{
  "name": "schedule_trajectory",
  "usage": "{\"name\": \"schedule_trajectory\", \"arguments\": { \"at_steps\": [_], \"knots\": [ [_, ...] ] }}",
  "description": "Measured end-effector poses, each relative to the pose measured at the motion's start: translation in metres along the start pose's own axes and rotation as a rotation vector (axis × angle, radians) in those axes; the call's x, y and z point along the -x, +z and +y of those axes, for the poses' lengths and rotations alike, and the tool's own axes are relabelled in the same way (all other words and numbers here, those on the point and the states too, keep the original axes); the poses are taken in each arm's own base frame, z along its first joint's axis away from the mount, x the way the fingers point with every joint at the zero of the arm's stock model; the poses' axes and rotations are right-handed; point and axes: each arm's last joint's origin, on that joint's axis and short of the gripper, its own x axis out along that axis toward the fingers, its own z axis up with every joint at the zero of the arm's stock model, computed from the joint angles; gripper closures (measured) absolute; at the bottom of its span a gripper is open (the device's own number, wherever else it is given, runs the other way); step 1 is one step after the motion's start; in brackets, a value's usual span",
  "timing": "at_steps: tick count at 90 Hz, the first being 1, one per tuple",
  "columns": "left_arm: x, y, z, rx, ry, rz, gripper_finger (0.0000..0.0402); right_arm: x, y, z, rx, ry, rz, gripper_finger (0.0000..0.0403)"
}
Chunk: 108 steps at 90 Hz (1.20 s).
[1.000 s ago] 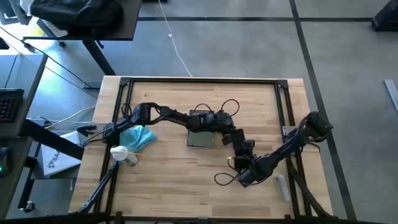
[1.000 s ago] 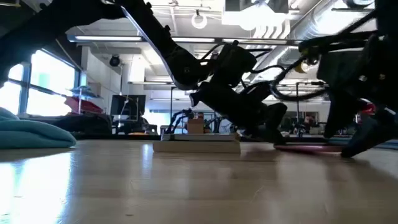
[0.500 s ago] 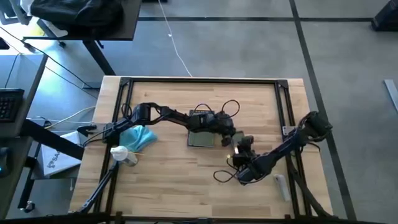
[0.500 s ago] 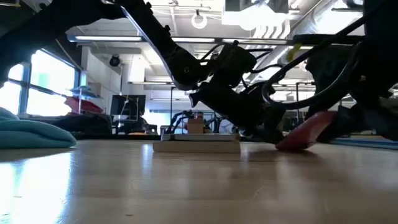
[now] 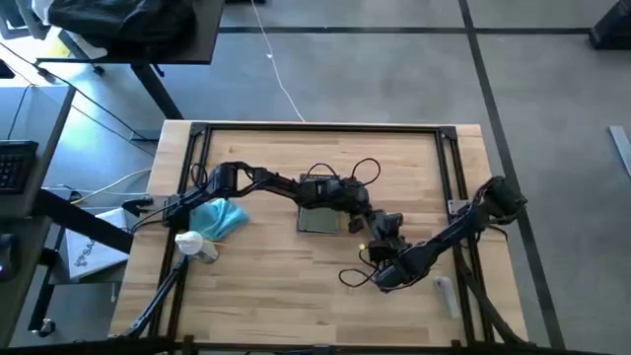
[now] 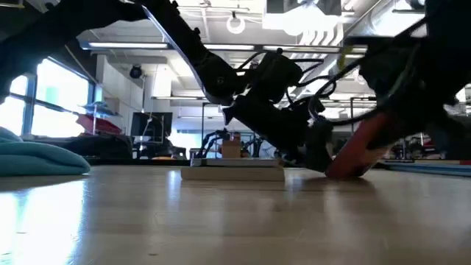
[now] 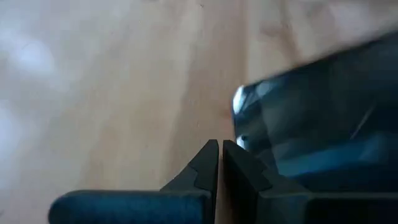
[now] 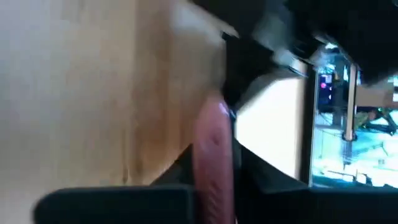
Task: Apply microfiber cloth
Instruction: Spray the cellphone using the spray bottle
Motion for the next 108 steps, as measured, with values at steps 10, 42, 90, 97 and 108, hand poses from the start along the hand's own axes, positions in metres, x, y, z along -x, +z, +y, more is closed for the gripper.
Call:
{"name": "schedule_trajectory", "arguments": {
  "at_steps": [10,42,90,97,108],
  "knots": [
    [0.026,0.019,-0.01,-0.101,-0.004,0.053,0.0394,0.023,0.011,-0.019,-0.018,0.002,0.096,0.0392],
    [0.144,0.067,-0.022,-0.312,0.051,-0.19,0.0394,0.091,0.024,-0.074,-0.144,0.032,0.048,0.0401],
    [0.213,-0.029,-0.038,-0.102,-0.286,-0.75,0.0394,0.112,0.028,-0.142,-0.484,0.121,-0.286,0.0402],
    [0.222,-0.034,-0.039,-0.099,-0.302,-0.84,0.0394,0.11,0.038,-0.145,-0.465,0.197,-0.322,0.0402],
    [0.241,-0.055,-0.027,-0.099,-0.254,-0.971,0.0394,0.103,0.053,-0.15,-0.447,0.328,-0.364,0.0402]
  ]
}}
